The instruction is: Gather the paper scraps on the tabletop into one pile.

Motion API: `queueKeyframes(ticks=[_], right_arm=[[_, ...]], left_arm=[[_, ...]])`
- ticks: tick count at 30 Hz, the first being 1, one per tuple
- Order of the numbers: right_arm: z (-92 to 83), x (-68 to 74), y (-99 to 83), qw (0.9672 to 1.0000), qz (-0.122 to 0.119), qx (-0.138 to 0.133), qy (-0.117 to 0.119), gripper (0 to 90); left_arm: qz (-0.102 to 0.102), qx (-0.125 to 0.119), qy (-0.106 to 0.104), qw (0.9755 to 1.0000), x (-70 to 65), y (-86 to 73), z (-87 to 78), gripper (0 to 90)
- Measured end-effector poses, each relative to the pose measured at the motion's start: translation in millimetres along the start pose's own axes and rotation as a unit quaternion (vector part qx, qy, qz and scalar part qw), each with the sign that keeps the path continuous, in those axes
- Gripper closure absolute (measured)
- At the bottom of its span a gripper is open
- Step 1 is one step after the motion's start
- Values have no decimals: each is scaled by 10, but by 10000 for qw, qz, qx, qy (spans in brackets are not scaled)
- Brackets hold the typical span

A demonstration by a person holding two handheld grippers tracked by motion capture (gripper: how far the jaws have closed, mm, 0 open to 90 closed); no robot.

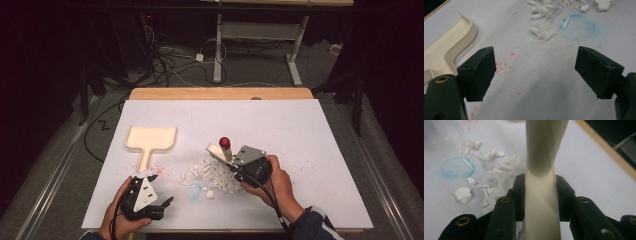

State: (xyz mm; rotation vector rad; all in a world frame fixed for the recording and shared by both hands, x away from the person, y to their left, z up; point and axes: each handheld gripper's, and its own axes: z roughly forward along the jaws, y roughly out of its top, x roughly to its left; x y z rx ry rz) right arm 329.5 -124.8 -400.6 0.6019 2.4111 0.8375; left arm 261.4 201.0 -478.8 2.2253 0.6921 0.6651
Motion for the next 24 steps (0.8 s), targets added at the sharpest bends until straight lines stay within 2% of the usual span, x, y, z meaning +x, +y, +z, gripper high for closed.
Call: queueKeyframes(ticks=[1,5,9,10,13,16,18,19,20,23,24], right_arm=[[-30,-10,9,9999,-27,-99,-35,680],[-156,2,76,9989,26,-449,133,679],[-191,93,166,9981,-130,-593,-94,679],[-183,103,181,9978,-102,-658,-17,679],[-131,148,235,9956,166,-794,476,679],[-51,227,290,9904,452,-841,998,679],[18,314,316,9880,537,-782,1218,679],[92,410,327,9849,580,-645,1499,679],[92,410,327,9849,580,-645,1499,679],[185,560,320,9796,582,-454,1868,679],[212,603,316,9789,550,-406,1928,679]], left_arm=[[-9,-4,24,10000,6,-2,-6,162],[-107,-76,126,9998,37,-7,-44,161],[-151,-140,189,9996,41,-4,-78,149],[-155,-145,190,9996,42,-7,-83,149],[-208,-162,234,9994,55,-17,-101,149],[-171,-203,396,9989,45,-6,-148,149],[-149,-273,467,9984,28,8,-204,149],[-176,-324,471,9982,23,9,-221,149],[-189,-355,479,9980,18,7,-245,149],[-251,-404,497,9976,10,-19,-292,149],[-278,-417,485,9976,13,-30,-299,149]])
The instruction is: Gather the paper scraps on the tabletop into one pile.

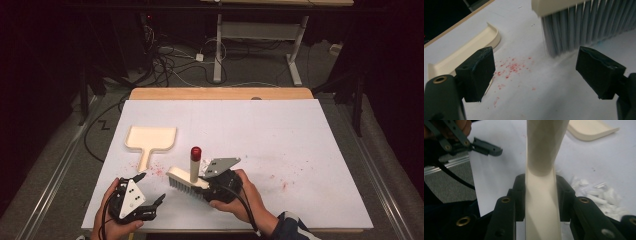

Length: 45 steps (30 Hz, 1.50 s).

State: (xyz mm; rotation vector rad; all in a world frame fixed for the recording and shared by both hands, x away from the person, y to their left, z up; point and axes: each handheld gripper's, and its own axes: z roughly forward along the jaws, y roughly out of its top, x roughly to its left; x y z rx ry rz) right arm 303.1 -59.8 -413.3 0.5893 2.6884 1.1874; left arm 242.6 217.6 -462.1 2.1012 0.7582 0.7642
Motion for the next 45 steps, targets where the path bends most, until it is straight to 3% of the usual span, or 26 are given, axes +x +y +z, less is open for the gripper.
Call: queueKeyframes(ticks=[3,7,8,15,18,22,28,32,39,45], right_arm=[[98,38,-18,9999,-71,119,2,679],[90,-32,-24,9993,-137,149,-310,679],[75,-78,-41,9994,-61,148,-303,678],[-100,-318,-163,9981,208,195,-546,678],[-218,-350,-182,9969,132,176,-755,679],[-441,-383,-205,9980,161,-13,-612,679],[-909,-422,-346,9974,29,-247,-675,679],[-1179,-431,-519,9957,15,-268,-886,679],[-1512,-435,-943,9937,2,45,-1116,680],[-1549,-416,-1209,9944,68,378,-983,680]], left_arm=[[-68,16,-45,10000,7,-15,7,149],[-55,66,-148,9999,-4,-22,38,149],[-41,91,-189,9998,-14,-24,52,149],[296,305,-365,9984,-125,0,163,149],[442,403,-438,9972,-172,10,210,149],[562,485,-504,9960,-207,18,238,149],[564,521,-513,9957,-204,10,240,149],[576,559,-514,9954,-209,9,250,149],[625,625,-531,9947,-225,16,275,149],[655,664,-564,9940,-230,20,296,149]])
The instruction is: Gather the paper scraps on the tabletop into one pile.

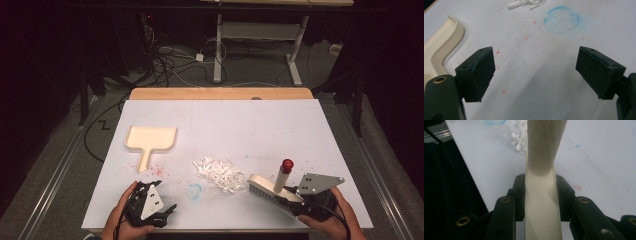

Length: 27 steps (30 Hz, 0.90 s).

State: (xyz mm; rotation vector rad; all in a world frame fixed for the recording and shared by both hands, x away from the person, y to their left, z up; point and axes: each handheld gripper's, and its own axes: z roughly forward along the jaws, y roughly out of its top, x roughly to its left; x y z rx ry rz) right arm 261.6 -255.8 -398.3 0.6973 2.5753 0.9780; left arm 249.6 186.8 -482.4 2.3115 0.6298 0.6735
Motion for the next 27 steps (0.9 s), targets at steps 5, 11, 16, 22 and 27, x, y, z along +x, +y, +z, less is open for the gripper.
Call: queueKeyframes(ticks=[5,11,16,22,27], right_arm=[[156,77,34,9996,-69,69,271,680],[355,115,196,9995,-196,-25,247,680],[531,82,357,9993,-276,-170,198,680],[678,63,535,9987,-309,-329,230,680],[538,42,540,9980,-250,-527,235,679]], left_arm=[[34,-29,-58,10000,-5,14,11,149],[26,-35,-85,10000,-1,6,19,149],[27,-25,-94,9999,1,9,27,149],[16,1,-90,10000,8,-1,36,149],[28,-1,-86,10000,10,-9,25,149]])
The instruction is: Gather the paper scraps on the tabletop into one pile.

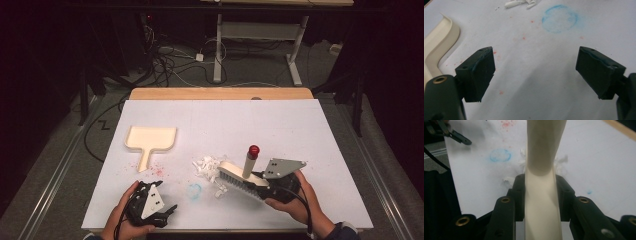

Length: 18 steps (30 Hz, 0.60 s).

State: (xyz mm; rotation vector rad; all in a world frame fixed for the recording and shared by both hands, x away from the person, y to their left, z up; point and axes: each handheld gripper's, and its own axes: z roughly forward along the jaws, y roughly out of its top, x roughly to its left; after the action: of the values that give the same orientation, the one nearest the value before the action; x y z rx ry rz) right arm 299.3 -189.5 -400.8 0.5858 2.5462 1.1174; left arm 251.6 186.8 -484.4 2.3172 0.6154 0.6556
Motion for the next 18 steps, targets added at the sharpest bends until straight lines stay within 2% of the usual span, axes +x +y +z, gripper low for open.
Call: queueKeyframes(ticks=[1,3,5,8,10,13,18], right_arm=[[-63,-6,5,10000,-27,-58,-18,679],[-192,-16,20,9997,73,-227,-108,679],[-311,-40,40,9988,138,-357,-312,679],[-366,-108,44,9974,271,-398,-534,679],[-338,-164,24,9954,423,-359,-783,679],[-199,-230,-18,9917,488,-113,-1183,679],[142,-349,-80,9850,675,347,-1547,680]], left_arm=[[-5,-5,9,10000,-1,0,-4,149],[-4,-14,17,10000,-2,2,-9,149],[0,-12,18,10000,-3,4,-8,149],[5,-16,16,10000,-8,10,-2,149],[7,-22,10,10000,-10,11,2,149],[22,10,6,10000,-5,11,3,150],[25,-1,5,10000,-8,12,1,149]])
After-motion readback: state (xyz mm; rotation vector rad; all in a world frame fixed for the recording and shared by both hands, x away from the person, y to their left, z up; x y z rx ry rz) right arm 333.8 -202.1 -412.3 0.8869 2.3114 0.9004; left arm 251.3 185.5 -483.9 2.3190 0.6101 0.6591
